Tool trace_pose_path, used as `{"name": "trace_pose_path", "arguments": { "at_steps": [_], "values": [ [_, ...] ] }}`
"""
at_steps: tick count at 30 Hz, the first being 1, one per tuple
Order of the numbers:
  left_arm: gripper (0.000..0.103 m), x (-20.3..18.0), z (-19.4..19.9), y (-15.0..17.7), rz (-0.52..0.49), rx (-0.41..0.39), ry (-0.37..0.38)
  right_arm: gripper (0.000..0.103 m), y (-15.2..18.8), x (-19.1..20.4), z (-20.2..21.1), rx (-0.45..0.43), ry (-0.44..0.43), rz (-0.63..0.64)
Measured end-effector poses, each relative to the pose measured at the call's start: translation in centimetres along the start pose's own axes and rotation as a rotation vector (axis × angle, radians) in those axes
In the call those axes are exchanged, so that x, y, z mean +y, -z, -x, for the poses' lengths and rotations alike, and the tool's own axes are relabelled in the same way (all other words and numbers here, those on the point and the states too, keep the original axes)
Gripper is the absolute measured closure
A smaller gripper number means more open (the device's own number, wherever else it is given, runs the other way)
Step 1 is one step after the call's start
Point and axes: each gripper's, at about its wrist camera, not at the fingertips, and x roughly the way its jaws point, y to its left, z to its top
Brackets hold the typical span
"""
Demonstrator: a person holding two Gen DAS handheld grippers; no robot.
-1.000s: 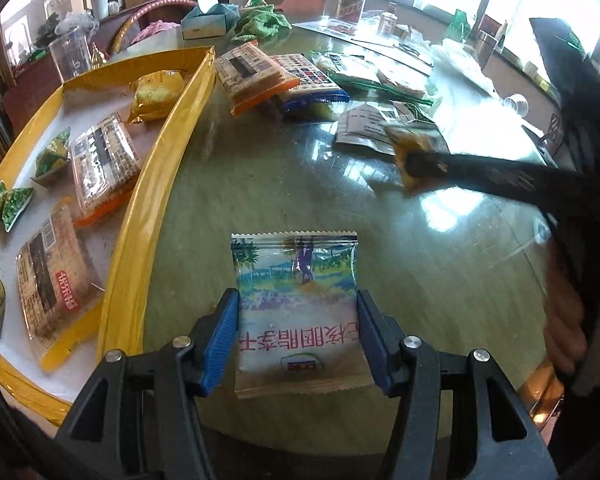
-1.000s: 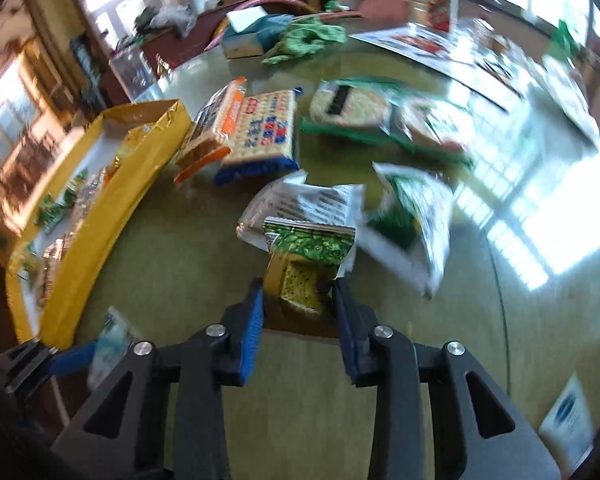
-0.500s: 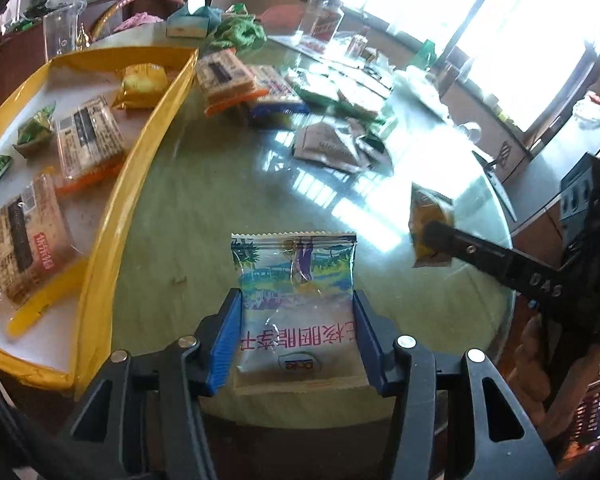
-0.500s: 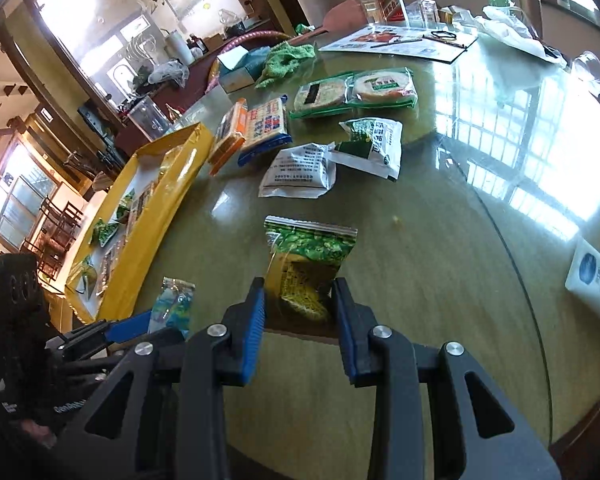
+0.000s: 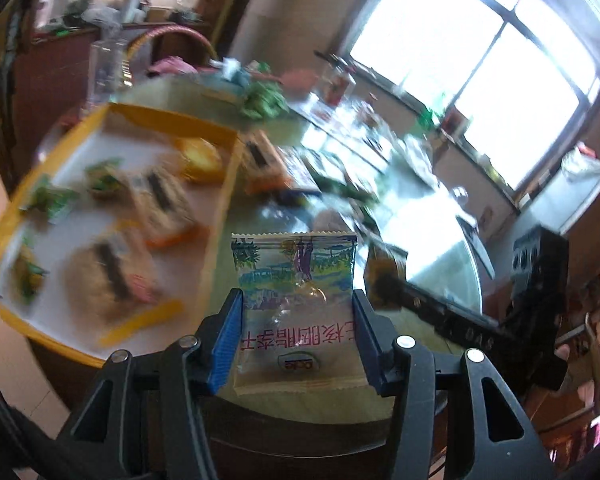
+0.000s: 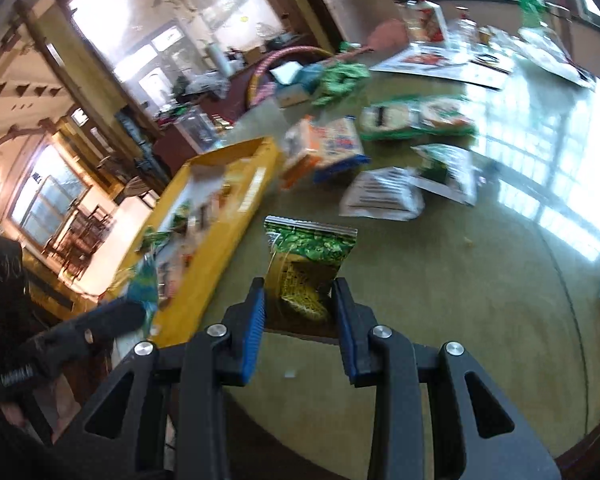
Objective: Organize snacks
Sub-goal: 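Hold white packet with left gripper while right gripper grasps green-topped snack bag, then lower both packets into the tray and open both grippers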
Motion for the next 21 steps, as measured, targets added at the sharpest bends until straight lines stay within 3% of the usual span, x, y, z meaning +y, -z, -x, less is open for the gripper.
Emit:
{"name": "trace_pose_path", "arguments": {
  "at_steps": [9,15,21],
  "values": [
    [0.051,8.7,1.4,-3.5,0.158,-0.083,-0.147,0.068,-2.5,7.4,-4.6,0.050,-0.079,0.141],
    [0.051,13.4,-0.2,-4.4,0.220,-0.043,-0.220,0.068,-5.5,11.0,-9.0,0.081,-0.083,0.203],
    [0.051,14.9,-1.7,-4.6,0.230,-0.004,-0.221,0.068,-7.7,12.9,-13.3,0.120,-0.043,0.237]
  ]
}}
